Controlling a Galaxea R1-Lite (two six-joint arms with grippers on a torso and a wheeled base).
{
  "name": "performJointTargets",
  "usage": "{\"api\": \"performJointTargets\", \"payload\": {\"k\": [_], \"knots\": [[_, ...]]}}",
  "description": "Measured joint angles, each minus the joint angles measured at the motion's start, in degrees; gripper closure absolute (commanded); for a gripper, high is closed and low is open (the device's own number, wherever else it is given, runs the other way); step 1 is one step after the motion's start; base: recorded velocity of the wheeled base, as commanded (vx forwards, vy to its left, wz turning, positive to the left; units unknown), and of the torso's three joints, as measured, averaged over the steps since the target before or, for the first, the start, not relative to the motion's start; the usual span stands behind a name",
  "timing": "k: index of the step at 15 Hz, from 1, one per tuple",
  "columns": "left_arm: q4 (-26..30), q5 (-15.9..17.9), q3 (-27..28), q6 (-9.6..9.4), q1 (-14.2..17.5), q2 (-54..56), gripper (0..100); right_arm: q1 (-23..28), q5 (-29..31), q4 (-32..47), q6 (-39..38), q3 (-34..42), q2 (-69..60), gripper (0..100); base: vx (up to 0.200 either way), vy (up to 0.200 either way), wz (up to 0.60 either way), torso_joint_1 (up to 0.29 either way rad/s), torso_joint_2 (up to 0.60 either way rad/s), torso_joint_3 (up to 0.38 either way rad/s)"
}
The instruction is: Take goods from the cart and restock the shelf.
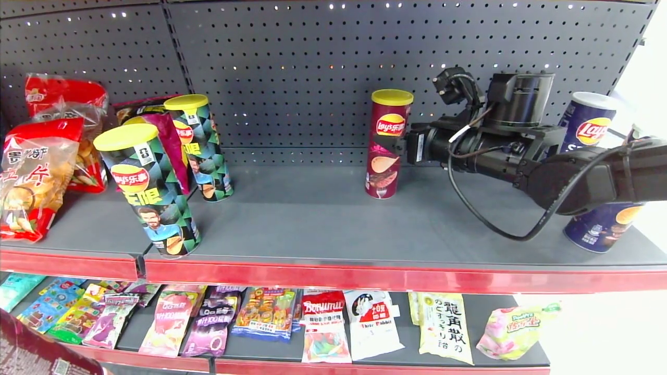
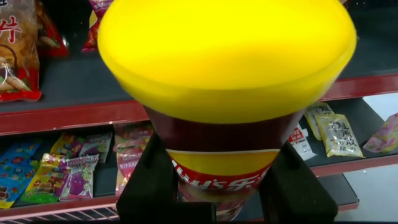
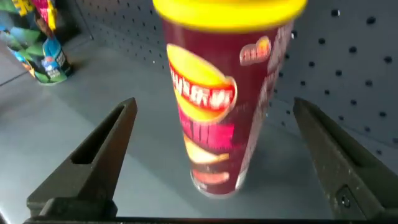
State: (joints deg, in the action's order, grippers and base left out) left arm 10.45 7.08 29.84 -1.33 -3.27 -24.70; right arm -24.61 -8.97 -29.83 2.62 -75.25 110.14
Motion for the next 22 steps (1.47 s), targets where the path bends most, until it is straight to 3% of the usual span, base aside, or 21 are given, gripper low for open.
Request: {"api": "performJointTargets", "payload": {"k": [8,19,20,22], "knots": [[0.02,0.00,-0.09,-1.01,0.02,0.11,100,-1.10,0.02,0.41,0.00,-4.77,2.86,0,0.000,0.000,0.00,0.000,0.00,0.000],[0.09,-0.05,-0.74,-1.05,0.02,0.20,100,-1.12,1.12,0.44,0.00,-8.18,6.91,0,0.000,0.000,0.00,0.000,0.00,0.000],[0.06,-0.05,-0.74,-1.02,0.00,0.22,100,-1.12,1.45,0.41,0.00,-8.53,7.17,100,0.000,0.000,0.00,0.000,0.00,0.000],[0.09,-0.05,-0.82,-1.02,0.00,0.26,100,-1.12,1.58,0.39,0.00,-9.25,7.74,100,0.000,0.000,0.00,0.000,0.00,0.000]]}}
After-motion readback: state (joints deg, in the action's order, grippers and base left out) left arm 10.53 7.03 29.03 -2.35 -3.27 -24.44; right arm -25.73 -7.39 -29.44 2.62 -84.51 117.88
